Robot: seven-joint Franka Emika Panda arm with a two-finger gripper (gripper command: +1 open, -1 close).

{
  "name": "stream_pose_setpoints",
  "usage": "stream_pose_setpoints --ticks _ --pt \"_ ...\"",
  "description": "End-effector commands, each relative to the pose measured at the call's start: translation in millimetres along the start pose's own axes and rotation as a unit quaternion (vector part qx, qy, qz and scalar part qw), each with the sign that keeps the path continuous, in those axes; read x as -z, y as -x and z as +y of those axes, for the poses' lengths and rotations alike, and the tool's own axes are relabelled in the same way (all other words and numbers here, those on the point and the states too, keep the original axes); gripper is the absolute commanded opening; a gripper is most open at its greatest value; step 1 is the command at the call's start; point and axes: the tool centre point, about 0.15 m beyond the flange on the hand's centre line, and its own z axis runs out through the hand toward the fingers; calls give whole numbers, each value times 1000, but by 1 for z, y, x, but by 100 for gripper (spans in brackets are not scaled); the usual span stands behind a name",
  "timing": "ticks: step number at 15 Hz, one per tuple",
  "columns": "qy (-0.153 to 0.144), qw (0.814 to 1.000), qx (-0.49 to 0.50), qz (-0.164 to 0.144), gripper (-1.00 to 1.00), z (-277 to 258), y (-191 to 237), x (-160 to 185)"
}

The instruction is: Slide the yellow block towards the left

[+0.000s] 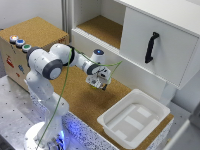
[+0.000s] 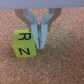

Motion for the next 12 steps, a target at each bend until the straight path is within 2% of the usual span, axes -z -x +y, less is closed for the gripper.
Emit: stream_pose_setpoints --ticks 1,4,7,12 --pt "10 999 -37 -6 -100 -32 7 -1" --pt "8 999 -34 -4 -100 -65 5 -1" --pt "-10 998 -58 -26 -100 -84 6 -1" --pt "-9 998 -56 -36 -100 -116 6 3"
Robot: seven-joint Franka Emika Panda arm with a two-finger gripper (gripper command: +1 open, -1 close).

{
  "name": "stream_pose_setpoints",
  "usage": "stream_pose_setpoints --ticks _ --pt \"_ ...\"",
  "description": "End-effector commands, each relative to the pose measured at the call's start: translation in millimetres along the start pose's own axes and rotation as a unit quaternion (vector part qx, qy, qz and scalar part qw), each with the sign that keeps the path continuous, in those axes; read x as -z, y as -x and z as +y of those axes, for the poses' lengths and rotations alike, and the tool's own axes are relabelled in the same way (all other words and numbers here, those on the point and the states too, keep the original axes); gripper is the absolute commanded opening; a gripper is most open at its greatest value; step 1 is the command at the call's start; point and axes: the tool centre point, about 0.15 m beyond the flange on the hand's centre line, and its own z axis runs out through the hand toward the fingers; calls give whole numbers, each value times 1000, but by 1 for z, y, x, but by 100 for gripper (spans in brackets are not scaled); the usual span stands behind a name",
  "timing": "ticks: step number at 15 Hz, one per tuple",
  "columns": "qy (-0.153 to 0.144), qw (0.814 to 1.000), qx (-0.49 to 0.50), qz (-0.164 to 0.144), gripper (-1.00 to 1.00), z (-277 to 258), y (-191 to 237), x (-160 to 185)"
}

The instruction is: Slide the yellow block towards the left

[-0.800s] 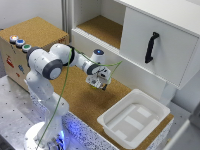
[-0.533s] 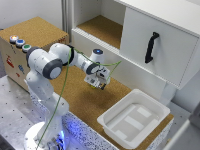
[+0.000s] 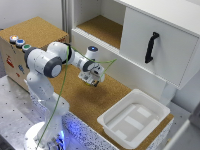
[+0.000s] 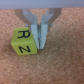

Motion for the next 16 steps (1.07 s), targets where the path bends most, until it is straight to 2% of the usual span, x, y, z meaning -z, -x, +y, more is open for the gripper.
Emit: stream_pose_setpoints --ticks 1,4,12,16 --pt "1 1000 -7 -14 -100 -45 5 6" --pt "-2 1000 4 -3 -100 -73 2 16" --pt "-6 999 -21 -29 -100 -131 8 16" --pt "4 999 -41 -10 -100 -141 15 32"
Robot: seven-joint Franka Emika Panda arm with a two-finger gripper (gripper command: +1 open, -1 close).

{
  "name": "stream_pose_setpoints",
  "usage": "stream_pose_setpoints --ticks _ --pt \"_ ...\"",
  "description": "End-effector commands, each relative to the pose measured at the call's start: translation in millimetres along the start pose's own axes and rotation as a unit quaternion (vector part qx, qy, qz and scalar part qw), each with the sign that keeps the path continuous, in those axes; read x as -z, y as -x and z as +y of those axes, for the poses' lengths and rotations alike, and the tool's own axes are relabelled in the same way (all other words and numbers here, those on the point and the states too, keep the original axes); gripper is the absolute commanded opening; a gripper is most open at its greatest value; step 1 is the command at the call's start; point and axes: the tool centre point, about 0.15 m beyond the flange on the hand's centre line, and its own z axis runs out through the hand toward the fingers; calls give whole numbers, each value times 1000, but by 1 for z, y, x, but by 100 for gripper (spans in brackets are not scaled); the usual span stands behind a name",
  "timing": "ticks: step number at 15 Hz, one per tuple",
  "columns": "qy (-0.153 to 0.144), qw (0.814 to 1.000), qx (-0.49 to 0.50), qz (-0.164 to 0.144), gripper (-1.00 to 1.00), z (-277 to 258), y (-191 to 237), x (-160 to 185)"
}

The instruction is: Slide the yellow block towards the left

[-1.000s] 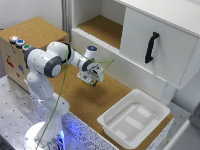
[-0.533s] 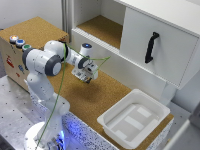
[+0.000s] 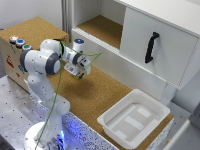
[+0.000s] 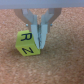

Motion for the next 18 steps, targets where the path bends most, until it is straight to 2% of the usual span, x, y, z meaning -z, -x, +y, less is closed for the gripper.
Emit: stream_pose_setpoints --ticks 1,5,6,10,12,14,18 --pt "21 999 -41 -4 -100 -18 5 28" --pt "37 998 -48 0 -100 -6 24 81" --pt "37 998 -44 -12 100 -5 31 86" --pt "38 998 -47 -30 100 -14 44 91" --pt "23 998 -42 -40 100 -19 42 83" --pt "10 999 -23 -37 100 -26 35 74" --pt "2 999 0 -42 100 -24 23 48"
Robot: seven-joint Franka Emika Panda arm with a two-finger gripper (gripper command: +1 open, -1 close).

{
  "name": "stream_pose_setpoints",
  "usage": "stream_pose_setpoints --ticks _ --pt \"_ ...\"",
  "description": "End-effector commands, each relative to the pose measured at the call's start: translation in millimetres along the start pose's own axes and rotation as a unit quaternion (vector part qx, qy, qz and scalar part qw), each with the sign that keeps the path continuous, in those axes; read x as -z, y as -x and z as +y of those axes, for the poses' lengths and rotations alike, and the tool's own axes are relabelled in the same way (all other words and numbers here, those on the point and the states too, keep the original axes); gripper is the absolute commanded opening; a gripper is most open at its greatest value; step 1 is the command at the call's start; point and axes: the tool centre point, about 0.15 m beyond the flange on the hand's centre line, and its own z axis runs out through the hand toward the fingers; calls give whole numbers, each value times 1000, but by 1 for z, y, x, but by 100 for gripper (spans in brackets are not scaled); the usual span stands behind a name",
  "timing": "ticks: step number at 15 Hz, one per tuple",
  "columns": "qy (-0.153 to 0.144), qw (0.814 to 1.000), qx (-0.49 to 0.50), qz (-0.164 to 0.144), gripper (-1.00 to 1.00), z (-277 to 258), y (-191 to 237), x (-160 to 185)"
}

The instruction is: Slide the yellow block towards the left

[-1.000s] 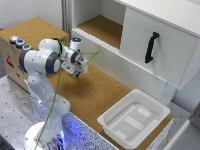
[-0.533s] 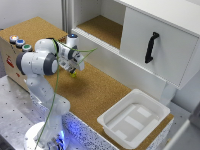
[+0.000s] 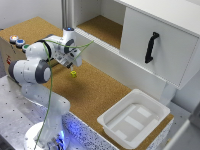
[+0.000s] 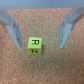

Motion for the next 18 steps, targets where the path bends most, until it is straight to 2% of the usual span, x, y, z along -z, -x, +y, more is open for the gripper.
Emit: stream_pose_setpoints --ticks 1,10,11,13,15,16,18 --pt "-15 999 24 -28 100 -11 -21 -33" --pt "-15 999 24 -28 100 -11 -21 -33" --pt "-2 1000 16 -10 100 -6 -10 -25" --pt "-7 1000 4 6 100 -11 -4 -35" --pt "-46 999 4 18 100 -6 3 -42" --pt "-37 999 10 22 100 -8 4 -44" --pt "-50 998 22 34 100 -15 1 -50"
